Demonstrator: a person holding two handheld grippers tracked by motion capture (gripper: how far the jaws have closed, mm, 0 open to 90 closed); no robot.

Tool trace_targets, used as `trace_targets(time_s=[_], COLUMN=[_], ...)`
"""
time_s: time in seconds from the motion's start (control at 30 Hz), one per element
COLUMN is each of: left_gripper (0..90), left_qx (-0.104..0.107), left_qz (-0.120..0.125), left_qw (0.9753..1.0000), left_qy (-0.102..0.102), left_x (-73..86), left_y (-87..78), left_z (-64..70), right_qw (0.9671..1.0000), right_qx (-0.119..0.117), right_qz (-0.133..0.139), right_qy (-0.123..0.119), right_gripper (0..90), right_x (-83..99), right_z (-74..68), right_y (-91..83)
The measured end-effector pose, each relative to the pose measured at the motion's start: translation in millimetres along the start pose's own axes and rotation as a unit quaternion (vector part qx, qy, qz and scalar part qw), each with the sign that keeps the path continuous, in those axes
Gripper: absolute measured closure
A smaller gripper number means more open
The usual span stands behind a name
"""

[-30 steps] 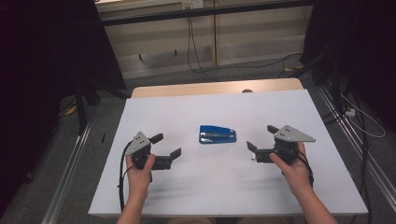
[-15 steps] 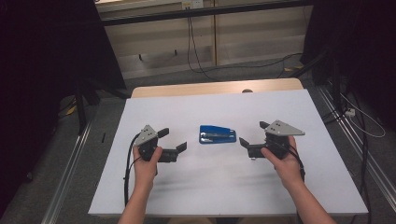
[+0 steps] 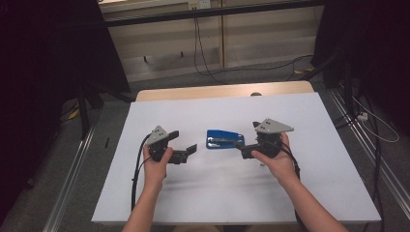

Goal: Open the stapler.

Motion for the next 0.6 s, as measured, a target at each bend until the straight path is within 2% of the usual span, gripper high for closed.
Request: trace_targets(time_s=[0.23, 0.4, 0.6], left_gripper=[3.1, 3.1, 3.1], left_qx=[-0.005, 0.0, -0.001], left_qz=[-0.005, -0.014, -0.019], left_qw=[0.9999, 0.9999, 0.9998], left_qy=[-0.009, 0.001, 0.0], left_x=[2.6, 5.5, 7.5], left_y=[9.9, 11.8, 14.6], left_z=[-4.7, -4.7, -4.9], right_qw=[0.9999, 0.9998, 0.9995], right_qx=[-0.012, -0.016, -0.022], right_qz=[-0.008, -0.011, -0.02], right_qy=[-0.009, -0.007, -0.008], right_gripper=[3.5, 4.9, 6.4], right_x=[-9.5, -13.3, -10.3], right_z=[-6.2, -7.1, -8.3], right_y=[23.1, 39.5, 56.1])
Point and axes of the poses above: each handheld gripper's, and its own axes: y roughly forward along the jaws, x roughly out of its underside, z roughly to its right, the point moved 4 cm from there along y, roughly forward along the jaws, and after that the axes turned 2 degrees about x, right-handed, at the moved point
